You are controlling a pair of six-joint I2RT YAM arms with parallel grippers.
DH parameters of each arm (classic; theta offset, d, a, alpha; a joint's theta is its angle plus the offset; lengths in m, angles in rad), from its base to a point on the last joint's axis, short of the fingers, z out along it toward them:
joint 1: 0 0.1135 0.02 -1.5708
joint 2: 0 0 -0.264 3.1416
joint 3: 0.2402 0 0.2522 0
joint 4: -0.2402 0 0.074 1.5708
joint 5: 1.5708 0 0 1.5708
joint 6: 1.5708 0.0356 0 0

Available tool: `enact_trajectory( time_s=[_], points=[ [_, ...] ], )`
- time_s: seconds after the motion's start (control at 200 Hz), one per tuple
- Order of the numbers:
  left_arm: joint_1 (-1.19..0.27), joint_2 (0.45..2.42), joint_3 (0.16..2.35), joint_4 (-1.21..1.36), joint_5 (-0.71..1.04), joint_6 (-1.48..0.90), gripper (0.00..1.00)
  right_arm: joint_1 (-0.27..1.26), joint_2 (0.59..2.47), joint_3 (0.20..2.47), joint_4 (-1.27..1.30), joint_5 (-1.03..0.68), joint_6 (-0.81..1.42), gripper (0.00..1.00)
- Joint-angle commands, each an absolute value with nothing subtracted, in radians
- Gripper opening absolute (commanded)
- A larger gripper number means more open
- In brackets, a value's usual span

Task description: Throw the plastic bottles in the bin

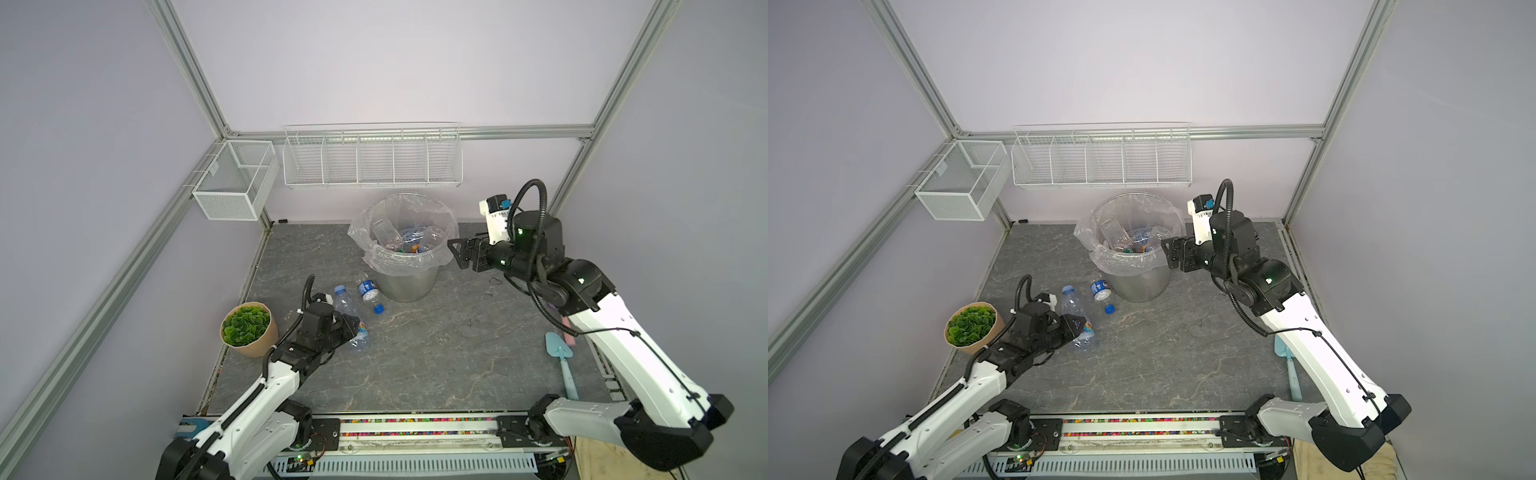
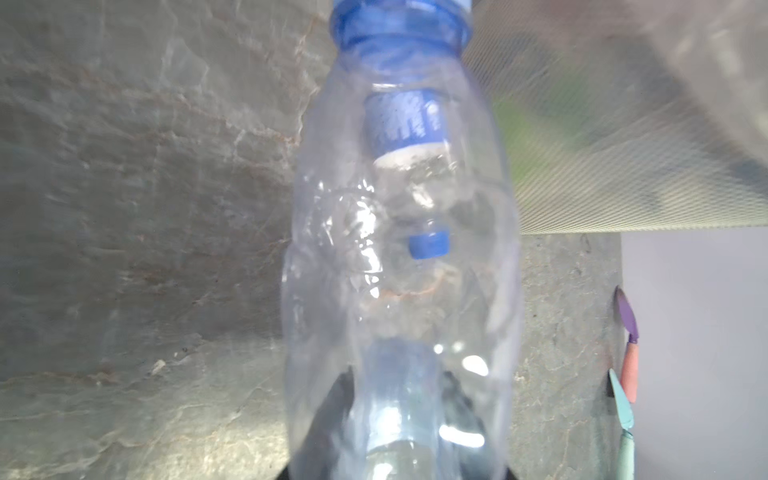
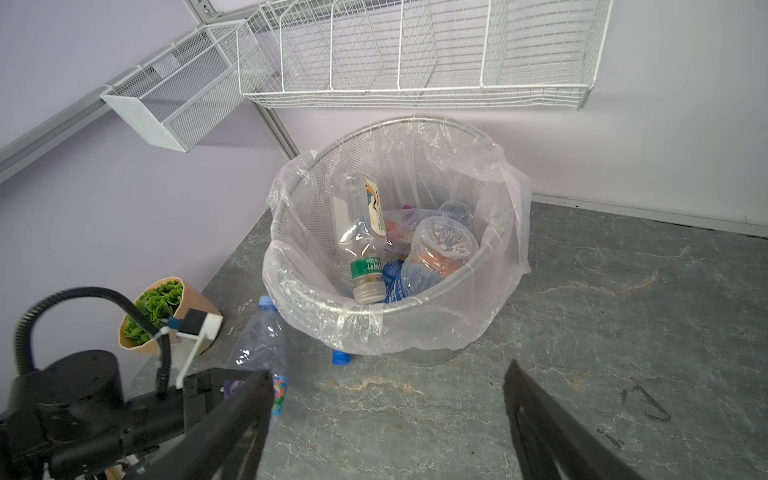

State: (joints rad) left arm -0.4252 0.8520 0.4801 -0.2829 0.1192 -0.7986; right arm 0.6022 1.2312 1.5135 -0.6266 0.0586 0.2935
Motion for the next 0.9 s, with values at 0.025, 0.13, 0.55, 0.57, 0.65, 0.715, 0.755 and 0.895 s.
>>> enact_trajectory(
  time_s=[0.025, 0.13, 0.55, 0.57, 0.65, 0.715, 0.755, 0.895],
  points=[
    [-0.42, 0.783, 0.611, -0.472, 0.039, -0.731, 0.27, 0.593, 1.195, 1.461, -0.608, 0.058, 0.315, 0.89],
    [-0.42, 0.759, 0.698, -0.544, 0.021, -0.705, 0.27, 0.592, 1.174, 1.429, -0.611, 0.06, 0.32, 0.89],
    [-0.421, 0.73, 1.053, -0.665, -0.05, -0.581, 0.26, 0.588, 1.078, 1.253, -0.623, 0.072, 0.353, 0.89],
    [-0.421, 0.735, 1.076, -0.67, -0.053, -0.572, 0.26, 0.589, 1.072, 1.243, -0.624, 0.074, 0.355, 0.89],
    [-0.42, 0.749, 1.166, -0.682, -0.058, -0.535, 0.26, 0.588, 1.05, 1.21, -0.628, 0.082, 0.362, 0.89],
    [-0.421, 0.794, 1.234, -0.682, -0.062, -0.503, 0.26, 0.588, 1.035, 1.192, -0.633, 0.086, 0.364, 0.89],
    [-0.42, 0.806, 1.264, -0.667, -0.068, -0.481, 0.26, 0.586, 1.028, 1.186, -0.636, 0.088, 0.365, 0.89],
    [-0.42, 0.858, 1.391, -0.662, -0.089, -0.417, 0.26, 0.584, 1.01, 1.171, -0.647, 0.087, 0.368, 0.89]
  ],
)
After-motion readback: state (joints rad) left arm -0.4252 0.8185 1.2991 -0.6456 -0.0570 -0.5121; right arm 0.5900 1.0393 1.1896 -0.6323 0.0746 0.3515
